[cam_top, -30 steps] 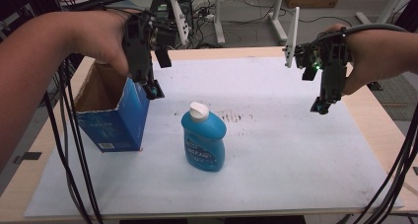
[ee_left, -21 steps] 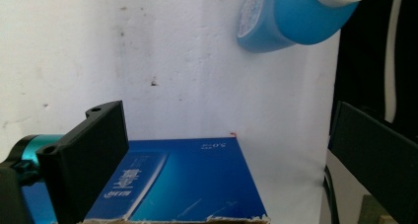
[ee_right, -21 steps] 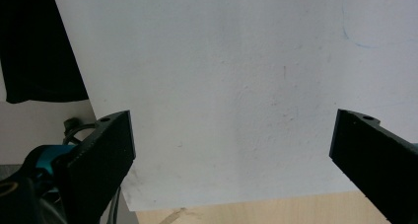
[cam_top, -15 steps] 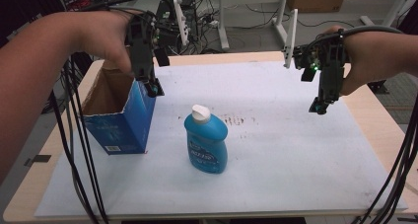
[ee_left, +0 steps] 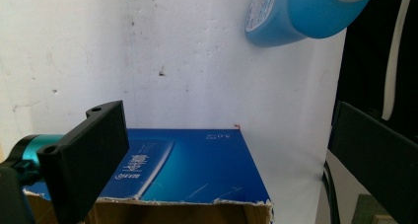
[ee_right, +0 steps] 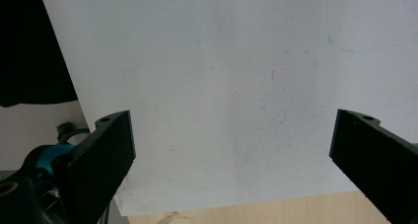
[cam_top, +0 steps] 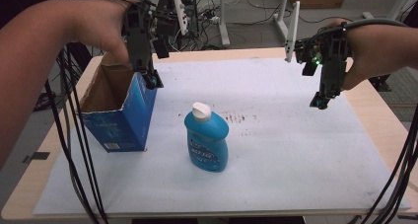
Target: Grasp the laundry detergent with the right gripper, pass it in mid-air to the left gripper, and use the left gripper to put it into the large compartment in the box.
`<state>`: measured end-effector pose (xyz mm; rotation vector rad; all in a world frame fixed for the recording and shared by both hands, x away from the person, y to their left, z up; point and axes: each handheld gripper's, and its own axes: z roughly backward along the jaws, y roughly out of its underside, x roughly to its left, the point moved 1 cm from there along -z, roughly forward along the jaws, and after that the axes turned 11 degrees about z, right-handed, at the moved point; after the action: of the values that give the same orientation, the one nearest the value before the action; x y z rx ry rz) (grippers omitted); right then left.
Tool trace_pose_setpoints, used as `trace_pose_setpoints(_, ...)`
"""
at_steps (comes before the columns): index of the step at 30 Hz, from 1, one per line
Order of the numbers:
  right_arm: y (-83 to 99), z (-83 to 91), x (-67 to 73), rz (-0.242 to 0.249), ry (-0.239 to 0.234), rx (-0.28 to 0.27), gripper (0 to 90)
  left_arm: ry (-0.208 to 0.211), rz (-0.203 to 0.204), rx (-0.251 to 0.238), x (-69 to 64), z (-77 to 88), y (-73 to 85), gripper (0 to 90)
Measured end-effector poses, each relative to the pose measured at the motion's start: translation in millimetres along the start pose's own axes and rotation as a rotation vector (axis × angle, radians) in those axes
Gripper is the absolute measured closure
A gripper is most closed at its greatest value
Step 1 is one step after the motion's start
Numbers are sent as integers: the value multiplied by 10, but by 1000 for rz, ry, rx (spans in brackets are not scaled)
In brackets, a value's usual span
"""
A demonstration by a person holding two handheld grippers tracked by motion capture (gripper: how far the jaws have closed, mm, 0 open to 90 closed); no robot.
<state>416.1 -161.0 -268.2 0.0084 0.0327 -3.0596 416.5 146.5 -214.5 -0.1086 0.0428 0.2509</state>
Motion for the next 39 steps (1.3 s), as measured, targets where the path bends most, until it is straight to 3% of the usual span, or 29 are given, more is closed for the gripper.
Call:
trace_pose_setpoints(11,0,65,-15,4,7,4,25,1,-13,-5,16,-14,-5,18)
trace_pose_setpoints(17,-32,63,83,14,0,-18,25,-2,-18,-2,-5,-15,8,18)
trace_pose_setpoints(18,-48,61,163,-1,-7,-32,25,1,-21,0,-21,-22,19,18)
trace_pose_setpoints(21,-54,60,226,-7,-8,-70,25,5,-22,7,-36,-39,22,18)
trace_pose_setpoints(31,-139,26,474,-17,-24,-273,25,3,-20,10,-76,-64,26,18)
trace_pose_setpoints(39,-269,-154,622,-20,-16,-404,25,1,-19,6,-112,-65,56,18)
